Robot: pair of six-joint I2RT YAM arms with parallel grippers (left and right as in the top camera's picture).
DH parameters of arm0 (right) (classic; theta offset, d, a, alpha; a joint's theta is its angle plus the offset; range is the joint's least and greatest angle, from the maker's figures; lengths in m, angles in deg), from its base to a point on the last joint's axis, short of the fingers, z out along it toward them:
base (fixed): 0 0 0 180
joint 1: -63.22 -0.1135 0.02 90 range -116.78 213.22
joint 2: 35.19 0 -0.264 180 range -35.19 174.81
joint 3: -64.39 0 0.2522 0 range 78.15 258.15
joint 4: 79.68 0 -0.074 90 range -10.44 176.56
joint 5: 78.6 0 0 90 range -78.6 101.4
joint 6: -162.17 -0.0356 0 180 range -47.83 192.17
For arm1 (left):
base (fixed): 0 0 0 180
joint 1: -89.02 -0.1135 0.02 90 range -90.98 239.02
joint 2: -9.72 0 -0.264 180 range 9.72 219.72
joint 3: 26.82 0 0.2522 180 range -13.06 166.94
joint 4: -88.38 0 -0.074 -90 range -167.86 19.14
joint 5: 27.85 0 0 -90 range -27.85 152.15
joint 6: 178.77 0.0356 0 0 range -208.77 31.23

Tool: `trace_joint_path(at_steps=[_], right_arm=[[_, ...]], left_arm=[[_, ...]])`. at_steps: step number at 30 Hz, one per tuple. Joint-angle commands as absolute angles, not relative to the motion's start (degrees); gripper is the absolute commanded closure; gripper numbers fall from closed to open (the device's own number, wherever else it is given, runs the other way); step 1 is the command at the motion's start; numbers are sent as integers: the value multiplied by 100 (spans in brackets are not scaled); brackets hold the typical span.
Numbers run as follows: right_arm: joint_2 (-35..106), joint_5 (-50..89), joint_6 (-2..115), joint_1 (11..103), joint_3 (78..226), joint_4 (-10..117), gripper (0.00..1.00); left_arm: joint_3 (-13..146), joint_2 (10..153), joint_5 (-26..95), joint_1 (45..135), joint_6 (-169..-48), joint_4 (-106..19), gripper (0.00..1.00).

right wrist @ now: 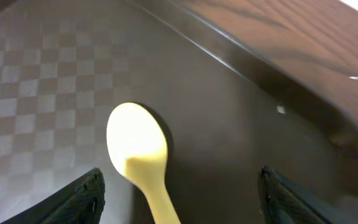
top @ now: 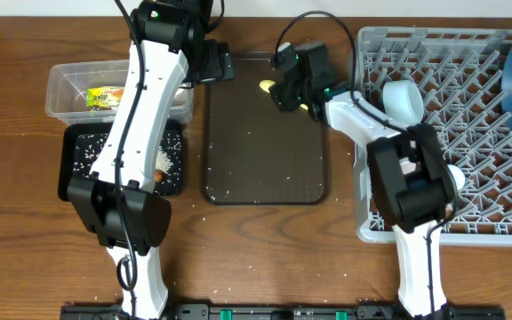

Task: Sort waste into correct bins and load items into the dishwasher rack

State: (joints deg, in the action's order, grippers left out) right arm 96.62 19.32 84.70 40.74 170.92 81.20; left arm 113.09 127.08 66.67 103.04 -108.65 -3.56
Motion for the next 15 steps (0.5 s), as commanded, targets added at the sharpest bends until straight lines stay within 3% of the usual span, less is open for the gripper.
trace_joint_path(at_steps=[1,9,15], right_arm=[[9887,2138,8547,3987,17105,8259,27],[10291,2188,8444,3945,17105,8388,40],[10313,2516,8394,3950,17105,7818,61]], left_arm=[[11376,12728,6732,10280,-10880,-351,0],[11376,12728,6732,10280,-10880,-351,0],[11376,12728,6732,10280,-10880,-351,0]])
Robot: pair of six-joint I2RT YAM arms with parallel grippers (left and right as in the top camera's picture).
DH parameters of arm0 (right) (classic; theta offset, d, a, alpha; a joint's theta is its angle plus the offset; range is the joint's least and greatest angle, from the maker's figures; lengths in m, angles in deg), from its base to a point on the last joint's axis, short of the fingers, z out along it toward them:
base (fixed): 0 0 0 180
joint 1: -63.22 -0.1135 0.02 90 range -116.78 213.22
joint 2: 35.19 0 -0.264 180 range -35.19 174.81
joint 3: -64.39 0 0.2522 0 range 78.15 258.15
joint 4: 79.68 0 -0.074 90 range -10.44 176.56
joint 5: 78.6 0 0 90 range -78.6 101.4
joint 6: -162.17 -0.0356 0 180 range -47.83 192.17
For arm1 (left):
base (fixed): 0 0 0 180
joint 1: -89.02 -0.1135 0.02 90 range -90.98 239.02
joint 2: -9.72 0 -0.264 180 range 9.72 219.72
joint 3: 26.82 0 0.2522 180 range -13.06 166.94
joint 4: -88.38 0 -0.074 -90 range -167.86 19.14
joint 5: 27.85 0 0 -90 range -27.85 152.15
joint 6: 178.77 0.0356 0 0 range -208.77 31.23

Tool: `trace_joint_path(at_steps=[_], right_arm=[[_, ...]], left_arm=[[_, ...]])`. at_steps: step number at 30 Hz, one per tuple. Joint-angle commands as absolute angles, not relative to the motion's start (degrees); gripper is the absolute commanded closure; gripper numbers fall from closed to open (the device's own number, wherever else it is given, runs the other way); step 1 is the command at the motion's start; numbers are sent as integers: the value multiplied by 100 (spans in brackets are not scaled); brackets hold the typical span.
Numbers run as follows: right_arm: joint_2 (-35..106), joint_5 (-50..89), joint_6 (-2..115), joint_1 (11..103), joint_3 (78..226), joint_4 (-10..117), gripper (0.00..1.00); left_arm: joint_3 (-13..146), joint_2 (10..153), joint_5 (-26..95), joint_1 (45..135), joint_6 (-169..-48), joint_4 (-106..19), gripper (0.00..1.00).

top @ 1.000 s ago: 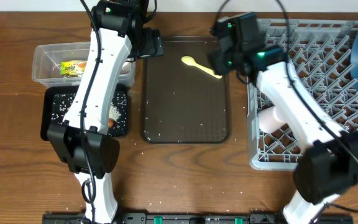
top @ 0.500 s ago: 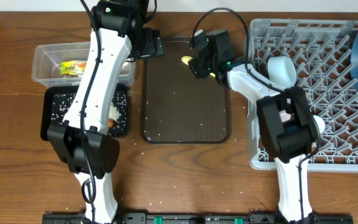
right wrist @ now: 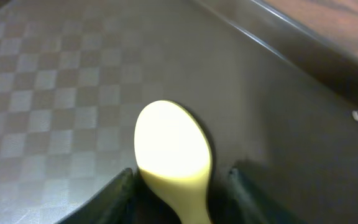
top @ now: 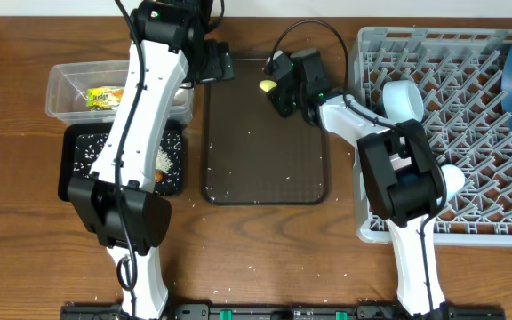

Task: Sort waste into correct bins and load items into the dishwasher rack

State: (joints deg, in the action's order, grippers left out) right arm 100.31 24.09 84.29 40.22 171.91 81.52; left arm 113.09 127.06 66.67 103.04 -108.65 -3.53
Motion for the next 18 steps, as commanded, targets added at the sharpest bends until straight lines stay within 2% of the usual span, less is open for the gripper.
trace_joint_path(at_steps=[1,4,18], right_arm=[[10304,2568,8339,3956,17105,7656,64],[10223,2712,8225,3969,17105,7042,72],[9614,3126,8225,4011,17105,4651,99]], left_arm=[[11376,12728,6735,10280,-10880,-351,0],[11376,12728,6732,10280,-10880,-351,0],[11376,12728,6732,10280,-10880,-351,0]])
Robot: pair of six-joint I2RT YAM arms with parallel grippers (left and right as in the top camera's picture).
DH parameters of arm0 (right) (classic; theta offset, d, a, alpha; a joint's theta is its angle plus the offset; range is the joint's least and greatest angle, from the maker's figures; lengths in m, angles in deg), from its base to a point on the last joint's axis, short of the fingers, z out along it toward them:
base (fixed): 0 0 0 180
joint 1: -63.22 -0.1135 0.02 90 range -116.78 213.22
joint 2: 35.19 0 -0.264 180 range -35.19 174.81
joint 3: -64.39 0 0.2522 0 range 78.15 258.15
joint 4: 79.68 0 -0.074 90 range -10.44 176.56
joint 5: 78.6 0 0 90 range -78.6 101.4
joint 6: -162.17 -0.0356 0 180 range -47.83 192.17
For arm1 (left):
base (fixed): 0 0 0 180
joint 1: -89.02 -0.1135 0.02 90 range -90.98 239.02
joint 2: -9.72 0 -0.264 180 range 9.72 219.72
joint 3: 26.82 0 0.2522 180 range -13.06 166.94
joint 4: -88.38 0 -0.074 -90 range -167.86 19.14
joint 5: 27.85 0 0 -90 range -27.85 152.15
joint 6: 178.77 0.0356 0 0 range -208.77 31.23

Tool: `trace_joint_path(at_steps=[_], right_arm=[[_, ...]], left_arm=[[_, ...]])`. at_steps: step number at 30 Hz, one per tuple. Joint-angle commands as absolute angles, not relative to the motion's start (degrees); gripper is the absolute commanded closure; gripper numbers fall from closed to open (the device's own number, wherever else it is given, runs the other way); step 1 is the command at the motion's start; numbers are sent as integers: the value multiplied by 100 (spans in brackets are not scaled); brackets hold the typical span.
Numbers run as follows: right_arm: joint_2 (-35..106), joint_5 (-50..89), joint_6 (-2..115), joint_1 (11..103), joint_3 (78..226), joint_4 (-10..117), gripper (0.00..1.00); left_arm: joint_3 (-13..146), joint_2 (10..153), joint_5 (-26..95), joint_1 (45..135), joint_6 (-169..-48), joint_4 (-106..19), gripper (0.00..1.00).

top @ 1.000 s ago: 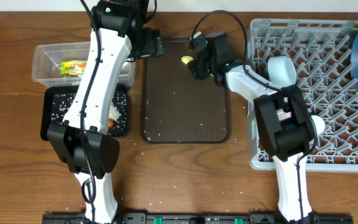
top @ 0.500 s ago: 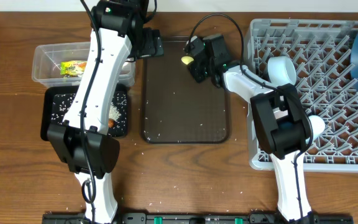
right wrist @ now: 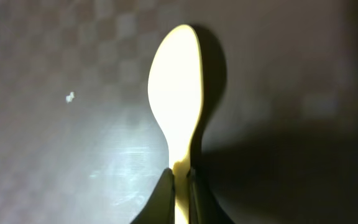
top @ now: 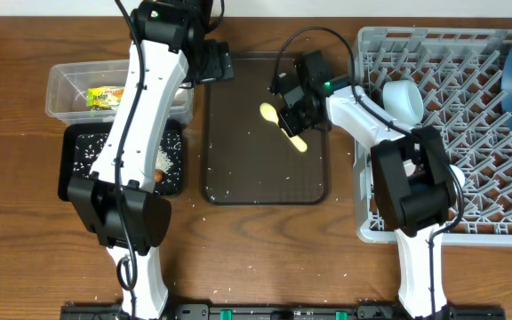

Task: Sort waste into correct bins and load items into the dishwasher rack

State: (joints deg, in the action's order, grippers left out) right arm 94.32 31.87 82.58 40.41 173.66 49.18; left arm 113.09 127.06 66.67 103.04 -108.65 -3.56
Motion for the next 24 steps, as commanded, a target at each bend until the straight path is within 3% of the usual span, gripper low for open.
trace_joint_path(at_steps=[1,10,19,24], right_arm=[[9596,3171,8219,4011,17105,4568,99],[9482,3303,7930,4065,17156,4301,97],[8685,3359,8518,3672,17516,4212,51],[8654,3268,9030,2979,17514,3670,44]], left_arm=[[11376,12728,6732,10280,-10880,-351,0],[11376,12728,6732,10280,-10880,-351,0],[11376,12728,6732,10280,-10880,-351,0],[11376,12728,6732,10280,-10880,-351,0]])
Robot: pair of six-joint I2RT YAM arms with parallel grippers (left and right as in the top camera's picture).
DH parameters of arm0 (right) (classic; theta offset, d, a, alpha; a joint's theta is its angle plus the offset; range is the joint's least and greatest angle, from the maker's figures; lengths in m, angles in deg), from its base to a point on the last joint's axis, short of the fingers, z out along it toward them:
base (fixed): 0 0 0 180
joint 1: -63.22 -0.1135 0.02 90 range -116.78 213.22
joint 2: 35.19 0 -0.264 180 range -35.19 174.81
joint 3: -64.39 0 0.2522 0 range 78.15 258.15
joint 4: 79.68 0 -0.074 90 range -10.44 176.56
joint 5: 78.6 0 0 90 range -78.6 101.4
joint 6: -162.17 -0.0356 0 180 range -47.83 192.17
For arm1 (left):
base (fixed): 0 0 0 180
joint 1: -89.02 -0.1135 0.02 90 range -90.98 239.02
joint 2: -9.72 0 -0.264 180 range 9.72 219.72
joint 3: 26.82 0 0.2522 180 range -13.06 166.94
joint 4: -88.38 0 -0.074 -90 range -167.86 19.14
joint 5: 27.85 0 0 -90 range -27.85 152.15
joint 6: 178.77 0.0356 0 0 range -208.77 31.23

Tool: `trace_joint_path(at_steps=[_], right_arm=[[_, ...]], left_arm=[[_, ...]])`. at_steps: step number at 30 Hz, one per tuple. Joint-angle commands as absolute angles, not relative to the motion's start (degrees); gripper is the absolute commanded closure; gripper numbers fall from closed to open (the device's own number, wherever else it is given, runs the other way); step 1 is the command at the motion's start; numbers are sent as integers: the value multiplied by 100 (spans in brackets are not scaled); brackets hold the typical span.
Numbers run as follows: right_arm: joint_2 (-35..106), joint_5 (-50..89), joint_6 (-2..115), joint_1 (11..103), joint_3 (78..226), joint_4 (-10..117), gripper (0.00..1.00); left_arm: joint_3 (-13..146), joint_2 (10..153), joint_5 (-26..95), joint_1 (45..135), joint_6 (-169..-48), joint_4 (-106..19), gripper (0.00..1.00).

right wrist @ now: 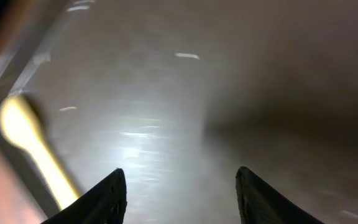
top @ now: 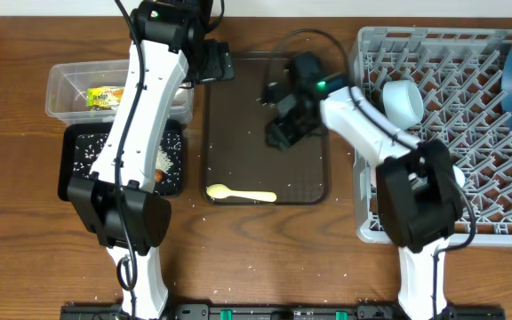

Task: Sort waste into correct bins and load items into the dishwasher rack

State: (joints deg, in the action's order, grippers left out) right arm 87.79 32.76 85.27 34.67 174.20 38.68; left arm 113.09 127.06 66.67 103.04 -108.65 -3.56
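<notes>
A yellow plastic spoon [top: 241,195] lies flat along the front edge of the dark brown tray [top: 265,169], bowl end to the left. In the right wrist view the spoon [right wrist: 27,146] shows at the far left, beside the tray's rim. My right gripper [top: 283,133] hovers over the middle of the tray, open [right wrist: 179,180] with nothing between its fingers. My left gripper [top: 218,64] hangs at the tray's back left corner; its jaws cannot be made out.
A clear bin [top: 69,84] with a yellow wrapper stands at the back left, a black bin [top: 78,160] with crumbs in front of it. The grey dishwasher rack [top: 469,142] on the right holds a white cup [top: 403,100] and a blue bowl.
My right gripper was shut on the spoon's handle over the tray. Now it is open and empty, and the spoon lies at the tray's front edge. The left arm has not moved.
My right gripper stood open around the spoon at the back of the tray, then had narrowed around its neck. Then it was shut on the handle, farther forward over the tray. Now the spoon lies loose at the tray's front edge.
</notes>
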Motion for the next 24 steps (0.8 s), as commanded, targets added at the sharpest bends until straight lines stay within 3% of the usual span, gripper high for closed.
trace_joint_path(at_steps=[1,13,19,24], right_arm=[[8667,3198,9196,2839,17514,3527,44],[8676,2483,9736,1825,17462,2948,39],[8829,1517,9817,1467,17462,3781,23],[9098,1250,9819,1261,17462,4059,20]], left_arm=[[11376,12728,6732,10280,-10880,-351,0],[11376,12728,6732,10280,-10880,-351,0],[11376,12728,6732,10280,-10880,-351,0],[11376,12728,6732,10280,-10880,-351,0]])
